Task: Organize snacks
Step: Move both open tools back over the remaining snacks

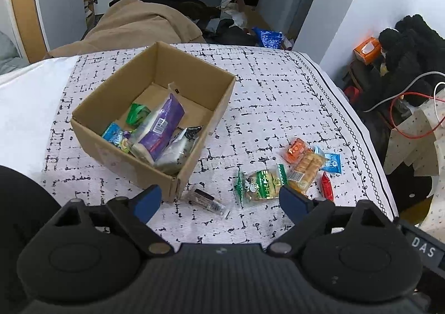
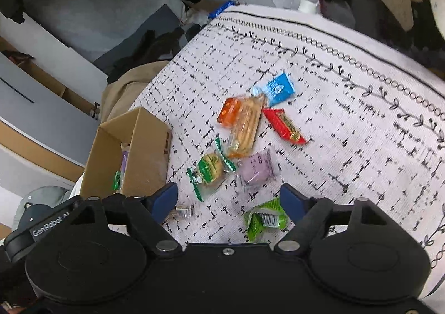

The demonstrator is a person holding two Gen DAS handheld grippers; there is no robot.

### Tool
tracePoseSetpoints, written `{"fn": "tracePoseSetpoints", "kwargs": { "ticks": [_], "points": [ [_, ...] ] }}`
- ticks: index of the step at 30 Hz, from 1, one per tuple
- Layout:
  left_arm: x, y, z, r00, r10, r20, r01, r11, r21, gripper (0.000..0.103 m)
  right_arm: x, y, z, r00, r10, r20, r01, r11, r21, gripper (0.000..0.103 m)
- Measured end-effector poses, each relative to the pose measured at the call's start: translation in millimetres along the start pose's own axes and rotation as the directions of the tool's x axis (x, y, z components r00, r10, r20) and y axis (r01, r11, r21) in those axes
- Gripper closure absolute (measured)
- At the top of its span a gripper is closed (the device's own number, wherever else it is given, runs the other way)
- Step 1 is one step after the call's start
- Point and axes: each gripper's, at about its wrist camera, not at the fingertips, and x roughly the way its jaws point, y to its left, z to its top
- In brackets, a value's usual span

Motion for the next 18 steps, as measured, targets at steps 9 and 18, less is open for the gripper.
{"fn": "tracePoseSetpoints", "kwargs": {
  "ticks": [9,18],
  "points": [
    [25.1,1.4,-4.2,0.999,-0.004,-0.036,0.002,0.999,-0.045,0.025,18.4,-8.9,-3.0,0.998,-0.014,-0.055,0.017,0.999,0.039,0.035],
    [55.1,3.8,-17.0,0.996,0.013,-0.090,-0.023,0.994,-0.109,0.038,41.5,-19.0,-7.0,0.992,-0.045,-0.115,0.053,0.996,0.069,0.040]
  ]
}}
